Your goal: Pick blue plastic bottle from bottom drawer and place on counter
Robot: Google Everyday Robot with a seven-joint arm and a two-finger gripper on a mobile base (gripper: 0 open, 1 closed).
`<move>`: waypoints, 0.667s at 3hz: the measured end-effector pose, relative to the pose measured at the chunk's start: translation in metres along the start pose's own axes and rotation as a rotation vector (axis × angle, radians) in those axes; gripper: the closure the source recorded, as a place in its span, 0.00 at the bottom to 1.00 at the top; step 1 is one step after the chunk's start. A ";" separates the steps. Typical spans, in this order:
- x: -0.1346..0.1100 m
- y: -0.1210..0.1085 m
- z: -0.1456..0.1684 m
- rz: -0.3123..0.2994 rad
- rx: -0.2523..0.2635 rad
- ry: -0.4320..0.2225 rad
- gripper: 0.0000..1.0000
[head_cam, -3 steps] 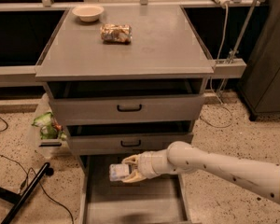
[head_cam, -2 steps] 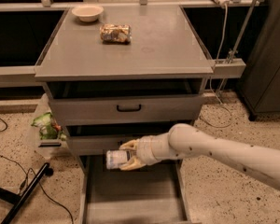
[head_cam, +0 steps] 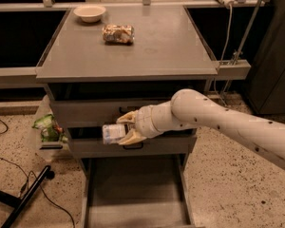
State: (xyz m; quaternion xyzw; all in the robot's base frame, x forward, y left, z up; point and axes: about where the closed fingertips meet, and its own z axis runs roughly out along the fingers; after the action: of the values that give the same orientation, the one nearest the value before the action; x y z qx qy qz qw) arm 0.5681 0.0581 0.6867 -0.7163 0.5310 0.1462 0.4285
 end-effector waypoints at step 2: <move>-0.026 -0.019 -0.023 -0.016 -0.018 0.039 1.00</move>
Offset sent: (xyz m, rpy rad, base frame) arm 0.0045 -0.0048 0.1183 -0.1383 -0.0132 0.0013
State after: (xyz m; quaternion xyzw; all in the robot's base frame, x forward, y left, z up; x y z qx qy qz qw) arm 0.5689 0.0582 0.7255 -0.7270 0.5322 0.1335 0.4128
